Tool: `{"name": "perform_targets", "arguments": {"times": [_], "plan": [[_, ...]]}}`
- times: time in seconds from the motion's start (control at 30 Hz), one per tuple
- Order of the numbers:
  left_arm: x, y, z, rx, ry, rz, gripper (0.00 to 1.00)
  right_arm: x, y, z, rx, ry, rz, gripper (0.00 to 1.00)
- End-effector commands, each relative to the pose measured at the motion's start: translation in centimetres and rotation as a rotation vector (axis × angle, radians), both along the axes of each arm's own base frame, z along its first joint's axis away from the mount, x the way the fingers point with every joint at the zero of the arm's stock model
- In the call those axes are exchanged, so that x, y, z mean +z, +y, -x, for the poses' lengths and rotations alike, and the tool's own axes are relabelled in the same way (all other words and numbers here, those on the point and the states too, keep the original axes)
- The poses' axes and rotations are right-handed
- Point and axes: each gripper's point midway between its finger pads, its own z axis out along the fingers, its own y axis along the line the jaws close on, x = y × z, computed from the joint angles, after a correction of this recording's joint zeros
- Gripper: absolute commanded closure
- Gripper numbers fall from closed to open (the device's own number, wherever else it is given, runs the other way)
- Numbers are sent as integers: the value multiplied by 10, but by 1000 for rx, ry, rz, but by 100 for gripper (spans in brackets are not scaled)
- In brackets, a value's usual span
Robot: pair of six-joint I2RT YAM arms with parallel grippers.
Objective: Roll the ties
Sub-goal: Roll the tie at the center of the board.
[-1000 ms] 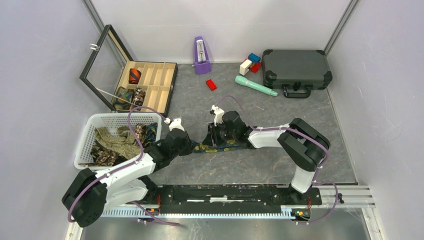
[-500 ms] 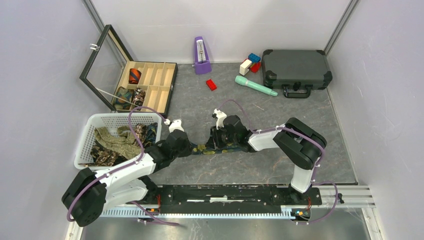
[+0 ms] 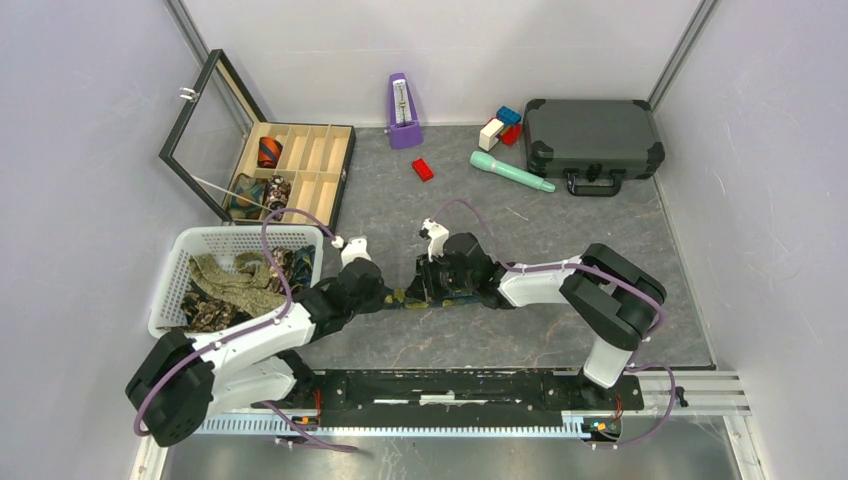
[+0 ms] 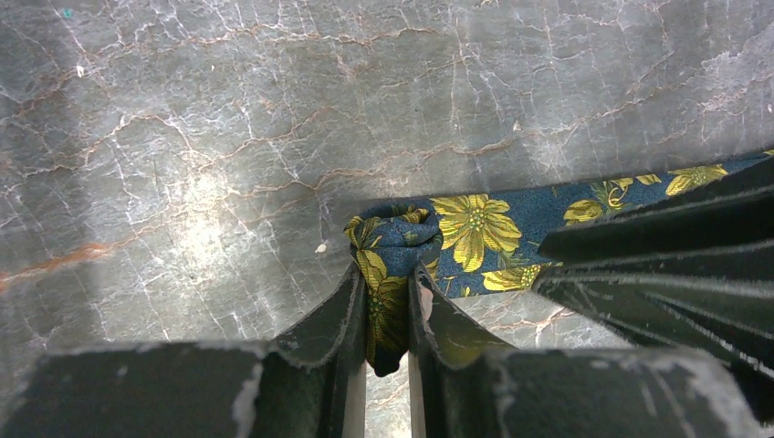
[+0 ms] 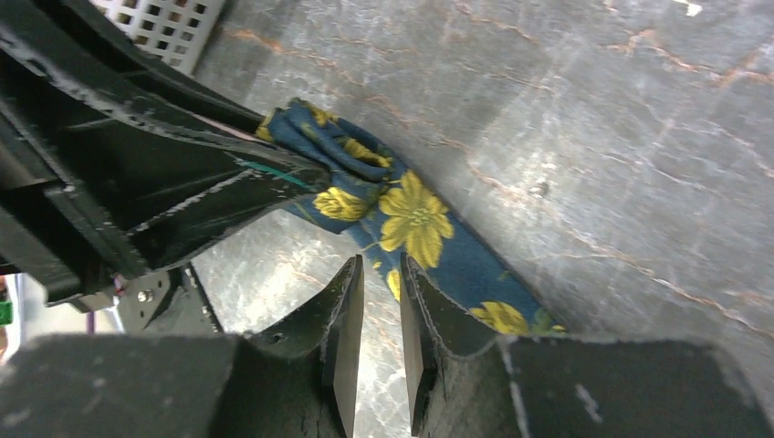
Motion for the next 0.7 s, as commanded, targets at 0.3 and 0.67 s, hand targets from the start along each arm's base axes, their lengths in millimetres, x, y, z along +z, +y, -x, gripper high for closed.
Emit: {"name": "perform_targets", "arguments": {"times": [0.3,0.67], "plan": [[21,-10,-13,32,-43,-58,98,13,51,-5,50,36,-169,80],[25,-8,-15,51,-51,-178,98,3,60,-8,68,54,-186,80]]}}
